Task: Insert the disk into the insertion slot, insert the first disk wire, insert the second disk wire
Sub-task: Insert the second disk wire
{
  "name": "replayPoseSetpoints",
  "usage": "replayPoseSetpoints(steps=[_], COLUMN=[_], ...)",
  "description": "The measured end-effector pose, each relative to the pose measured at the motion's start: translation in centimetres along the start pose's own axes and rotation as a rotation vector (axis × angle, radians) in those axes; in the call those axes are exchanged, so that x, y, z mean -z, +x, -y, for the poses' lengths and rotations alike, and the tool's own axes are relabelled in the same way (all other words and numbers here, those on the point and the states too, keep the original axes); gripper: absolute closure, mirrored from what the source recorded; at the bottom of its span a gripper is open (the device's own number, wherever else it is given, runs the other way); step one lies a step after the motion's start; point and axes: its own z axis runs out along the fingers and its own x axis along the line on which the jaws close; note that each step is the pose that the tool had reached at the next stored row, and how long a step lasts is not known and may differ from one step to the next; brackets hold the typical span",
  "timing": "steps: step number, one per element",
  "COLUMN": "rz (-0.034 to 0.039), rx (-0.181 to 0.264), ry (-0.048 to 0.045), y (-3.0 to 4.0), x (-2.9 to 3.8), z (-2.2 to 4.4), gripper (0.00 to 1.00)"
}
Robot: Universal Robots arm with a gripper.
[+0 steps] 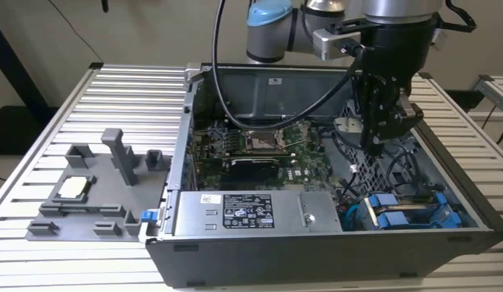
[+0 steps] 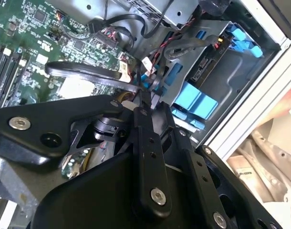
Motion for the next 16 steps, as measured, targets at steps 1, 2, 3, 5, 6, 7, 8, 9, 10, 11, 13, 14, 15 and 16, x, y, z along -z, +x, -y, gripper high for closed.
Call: replayPoseSetpoints(steps=[1, 2, 3, 5, 6, 7, 8, 9, 10, 11, 13, 14, 15, 16], rz=[-0.0024, -0.0038, -0.0045, -0.0053, -0.0056, -0.0058, -0.0060, -0.0060, -0.0062, -0.0062, -0.0059, -0.0059, -0.0060, -0.0060], rx=[0.000, 0.000, 0.000, 0.000, -0.001, -0.001, -0.001, -0.001, -0.001, -0.001, -0.001, -0.001, -0.001, -0.001], ry=[0.0009, 0.0020, 0.0037, 0.0077, 0.0098, 0.0116, 0.0131, 0.0140, 0.0141, 0.0142, 0.0143, 0.0143, 0.0143, 0.0143], y=[0.00, 0.01, 0.03, 0.04, 0.04, 0.03, 0.02, 0.02, 0.02, 0.02, 0.02, 0.02, 0.02, 0.02], x=[-0.06, -0.12, -0.19, -0.32, -0.38, -0.43, -0.46, -0.48, -0.49, -0.49, -0.51, -0.51, -0.51, -0.51], z=[-0.01, -0.02, -0.03, -0.05, -0.06, -0.07, -0.07, -0.08, -0.08, -0.08, -0.08, -0.08, -0.08, -0.08], gripper=[0.73, 0.73, 0.73, 0.73, 0.73, 0.73, 0.73, 0.73, 0.73, 0.73, 0.75, 0.75, 0.82, 0.82])
